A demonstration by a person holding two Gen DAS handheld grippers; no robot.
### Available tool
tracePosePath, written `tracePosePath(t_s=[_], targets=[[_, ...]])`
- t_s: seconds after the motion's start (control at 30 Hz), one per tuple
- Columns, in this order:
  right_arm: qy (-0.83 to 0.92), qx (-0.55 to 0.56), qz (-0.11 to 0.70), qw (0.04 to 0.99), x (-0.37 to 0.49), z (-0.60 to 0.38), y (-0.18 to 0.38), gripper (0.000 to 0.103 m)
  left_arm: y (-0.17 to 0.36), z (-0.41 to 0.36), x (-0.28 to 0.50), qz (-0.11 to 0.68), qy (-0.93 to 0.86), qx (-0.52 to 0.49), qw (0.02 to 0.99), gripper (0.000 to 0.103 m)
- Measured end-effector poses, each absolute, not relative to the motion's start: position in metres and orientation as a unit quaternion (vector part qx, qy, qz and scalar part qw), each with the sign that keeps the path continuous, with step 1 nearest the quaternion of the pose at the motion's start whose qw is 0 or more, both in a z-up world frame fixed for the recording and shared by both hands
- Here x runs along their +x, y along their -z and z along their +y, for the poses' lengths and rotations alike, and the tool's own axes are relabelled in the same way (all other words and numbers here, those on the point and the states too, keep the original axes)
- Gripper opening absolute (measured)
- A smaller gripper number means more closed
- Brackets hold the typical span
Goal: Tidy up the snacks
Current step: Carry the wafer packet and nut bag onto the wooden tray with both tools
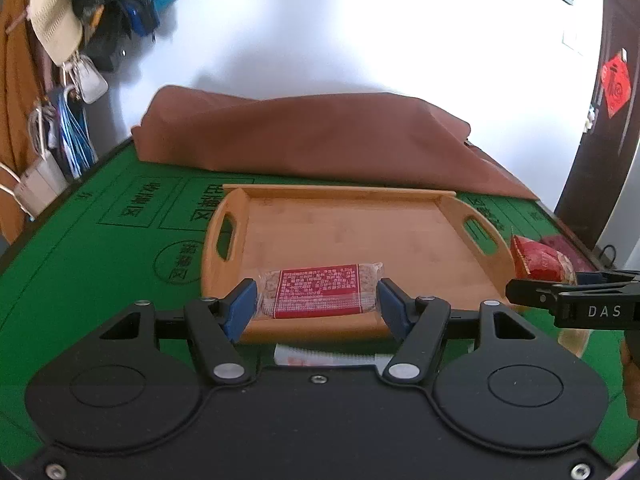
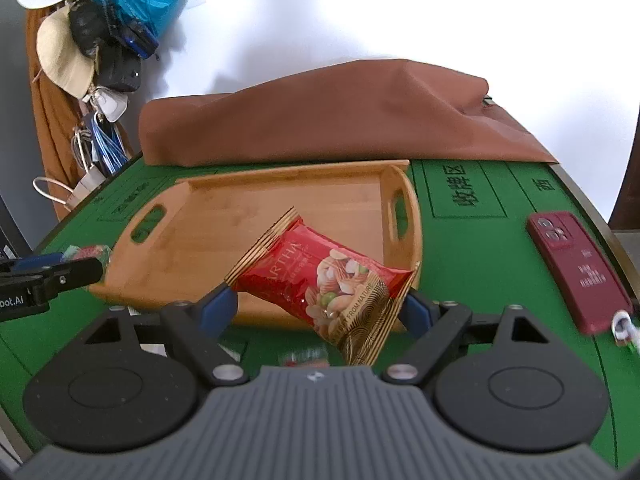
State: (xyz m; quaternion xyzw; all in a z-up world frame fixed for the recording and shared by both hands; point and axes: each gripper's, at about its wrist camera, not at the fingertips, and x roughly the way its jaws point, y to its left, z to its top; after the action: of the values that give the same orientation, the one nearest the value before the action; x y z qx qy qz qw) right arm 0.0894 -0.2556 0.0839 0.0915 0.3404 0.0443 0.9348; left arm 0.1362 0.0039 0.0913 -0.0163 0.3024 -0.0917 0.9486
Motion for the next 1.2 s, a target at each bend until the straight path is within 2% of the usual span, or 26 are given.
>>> tracePosePath(t_s=[0.5, 0.87, 1.2], targets=[[-0.048, 0.062, 0.376, 0.923, 0.194, -0.253, -0.104, 0.085, -0.101, -0.007, 0.246, 0.34, 0.074, -0.022, 0.937, 0.064], [-0.062, 0.012, 0.415, 0.908, 0.256, -0.237, -0.077, 0.085, -0.059, -0.031, 0.323, 0.39, 0.067, -0.023, 0.918, 0.064], [-0.068, 0.014, 0.453, 0.889, 0.277, -0.233, -0.046, 0.085, -0.027, -0.031, 0.344, 0.417, 0.049, -0.011, 0.907, 0.064]])
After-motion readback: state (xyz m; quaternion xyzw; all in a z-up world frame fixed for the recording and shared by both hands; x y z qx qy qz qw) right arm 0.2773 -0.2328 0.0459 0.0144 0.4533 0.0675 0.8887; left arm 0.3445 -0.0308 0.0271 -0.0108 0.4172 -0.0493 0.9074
